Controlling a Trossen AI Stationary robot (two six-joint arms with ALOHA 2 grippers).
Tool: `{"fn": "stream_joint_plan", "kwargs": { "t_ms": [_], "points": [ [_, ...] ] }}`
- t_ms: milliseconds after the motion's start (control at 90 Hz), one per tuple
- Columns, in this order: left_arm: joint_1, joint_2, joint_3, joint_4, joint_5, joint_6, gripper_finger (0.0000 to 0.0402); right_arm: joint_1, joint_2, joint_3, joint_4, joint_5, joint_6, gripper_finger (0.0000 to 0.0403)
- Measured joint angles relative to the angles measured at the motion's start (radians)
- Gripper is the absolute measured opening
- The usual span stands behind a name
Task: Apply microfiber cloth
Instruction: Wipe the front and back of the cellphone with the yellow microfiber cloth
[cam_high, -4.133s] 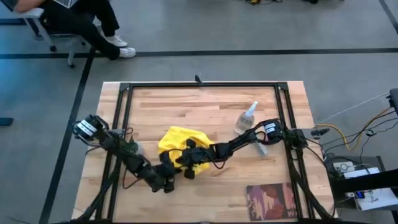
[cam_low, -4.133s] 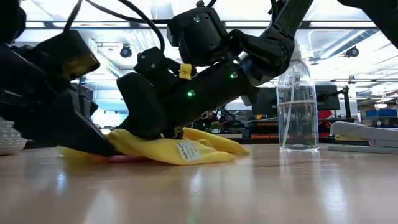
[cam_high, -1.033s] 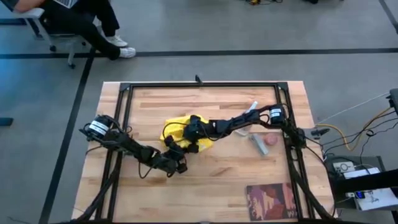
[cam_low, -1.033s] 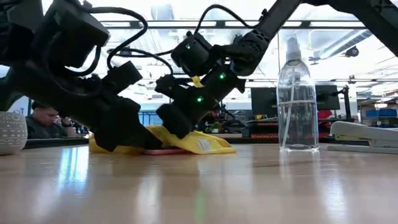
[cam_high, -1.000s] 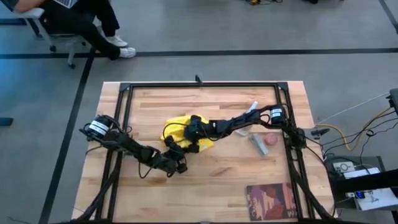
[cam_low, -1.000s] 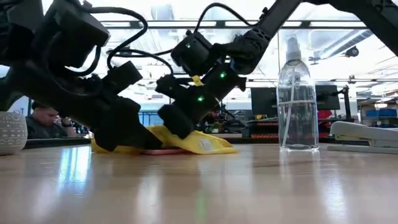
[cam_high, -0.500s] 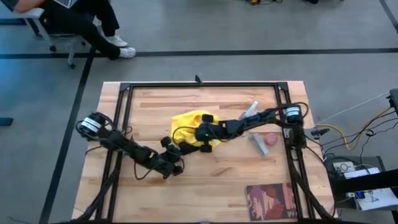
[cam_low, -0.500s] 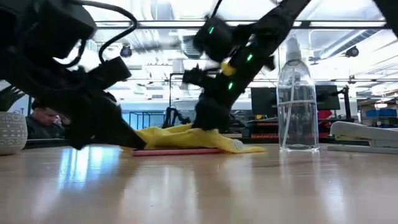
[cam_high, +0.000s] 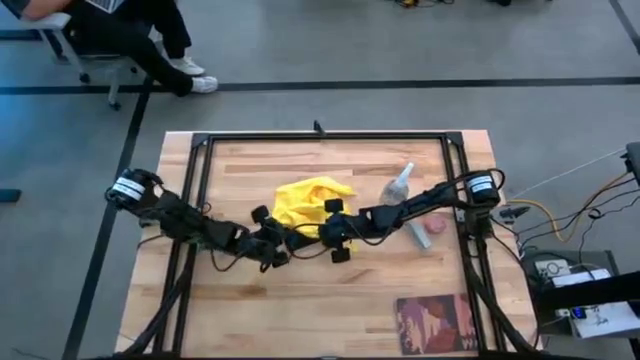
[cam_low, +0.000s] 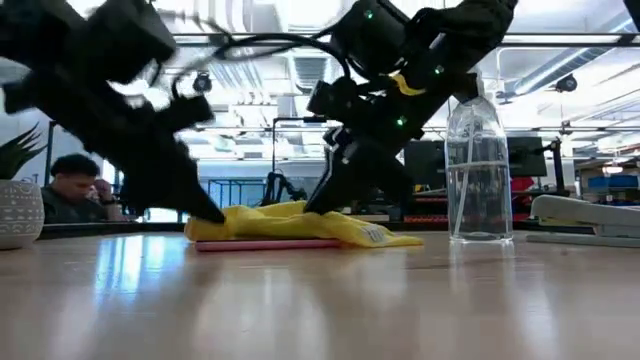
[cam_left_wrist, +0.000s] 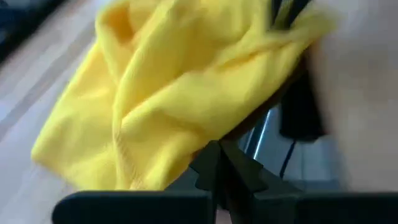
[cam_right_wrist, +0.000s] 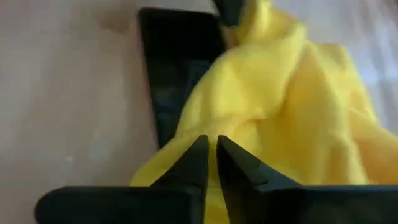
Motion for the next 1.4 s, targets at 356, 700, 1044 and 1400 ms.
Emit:
{"fn": "stream_joint_plan", "kwargs": {
  "t_ms": [356,700,1044,1400],
  "points": [
    [0.101,0.158,-0.002,0.141,0.092,0.012,0.0,0.006,0.086,0.011,0.037,0.009,-0.095,0.0206],
    [0.103,0.228,-0.001,0.307,0.198,0.026,0.0,0.034,0.143,0.023,0.207,0.232,-0.3,0.0203],
    [0.09,0.148,-0.004,0.289,0.443,0.159,0.0,0.049,0.042,0.133,-0.146,0.206,-0.176,0.0121],
    [0.026,-0.144,-0.011,0.013,0.512,0.196,0.0,0.037,0.038,0.207,-0.265,-0.048,-0.046,0.0014]
  ]
}}
